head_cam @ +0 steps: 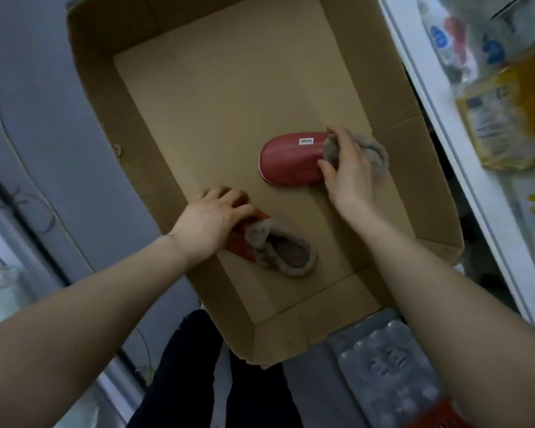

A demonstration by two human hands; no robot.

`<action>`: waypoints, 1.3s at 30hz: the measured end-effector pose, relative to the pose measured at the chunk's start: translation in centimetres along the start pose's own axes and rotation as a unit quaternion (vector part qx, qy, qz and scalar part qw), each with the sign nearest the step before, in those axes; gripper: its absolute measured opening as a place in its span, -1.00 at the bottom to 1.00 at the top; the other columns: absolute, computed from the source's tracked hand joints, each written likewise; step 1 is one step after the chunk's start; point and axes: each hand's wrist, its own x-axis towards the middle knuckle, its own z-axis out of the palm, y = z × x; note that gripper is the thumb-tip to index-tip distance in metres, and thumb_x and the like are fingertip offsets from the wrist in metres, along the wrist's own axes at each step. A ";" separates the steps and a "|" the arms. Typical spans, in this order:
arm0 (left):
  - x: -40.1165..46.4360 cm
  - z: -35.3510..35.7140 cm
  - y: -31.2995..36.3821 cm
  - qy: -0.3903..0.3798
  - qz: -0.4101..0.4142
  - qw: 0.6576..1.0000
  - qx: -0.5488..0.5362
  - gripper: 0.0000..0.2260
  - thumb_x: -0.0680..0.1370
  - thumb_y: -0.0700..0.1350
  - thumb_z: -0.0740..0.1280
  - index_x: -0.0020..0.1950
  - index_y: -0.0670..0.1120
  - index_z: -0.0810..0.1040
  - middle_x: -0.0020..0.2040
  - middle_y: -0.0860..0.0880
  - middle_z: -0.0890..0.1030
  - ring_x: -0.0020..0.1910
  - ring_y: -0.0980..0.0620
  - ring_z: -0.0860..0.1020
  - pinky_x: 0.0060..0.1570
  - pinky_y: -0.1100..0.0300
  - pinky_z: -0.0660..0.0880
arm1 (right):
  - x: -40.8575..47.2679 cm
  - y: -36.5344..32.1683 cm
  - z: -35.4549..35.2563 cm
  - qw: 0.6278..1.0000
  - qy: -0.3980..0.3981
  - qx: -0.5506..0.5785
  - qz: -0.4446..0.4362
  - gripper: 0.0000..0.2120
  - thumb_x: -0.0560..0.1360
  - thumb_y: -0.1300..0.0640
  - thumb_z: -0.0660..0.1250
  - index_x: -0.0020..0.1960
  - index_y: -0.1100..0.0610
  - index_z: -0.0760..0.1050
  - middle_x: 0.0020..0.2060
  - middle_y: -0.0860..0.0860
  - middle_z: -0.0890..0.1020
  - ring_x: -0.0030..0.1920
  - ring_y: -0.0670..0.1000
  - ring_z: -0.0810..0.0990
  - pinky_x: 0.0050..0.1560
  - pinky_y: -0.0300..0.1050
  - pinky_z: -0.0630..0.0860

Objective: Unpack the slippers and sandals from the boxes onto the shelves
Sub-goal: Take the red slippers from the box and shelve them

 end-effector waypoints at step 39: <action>8.2 -5.3 4.0 0.070 -0.113 0.988 -0.072 -0.52 0.51 0.16 0.33 0.32 -0.04 0.32 0.19 -0.21 0.39 -0.05 -0.33 0.53 -0.18 -0.06 0.47 | -3.1 6.1 -1.0 0.996 0.007 -0.039 -0.085 -0.73 0.55 0.08 0.34 0.23 0.11 0.50 0.40 0.20 0.33 0.45 0.21 0.24 0.39 0.13 0.35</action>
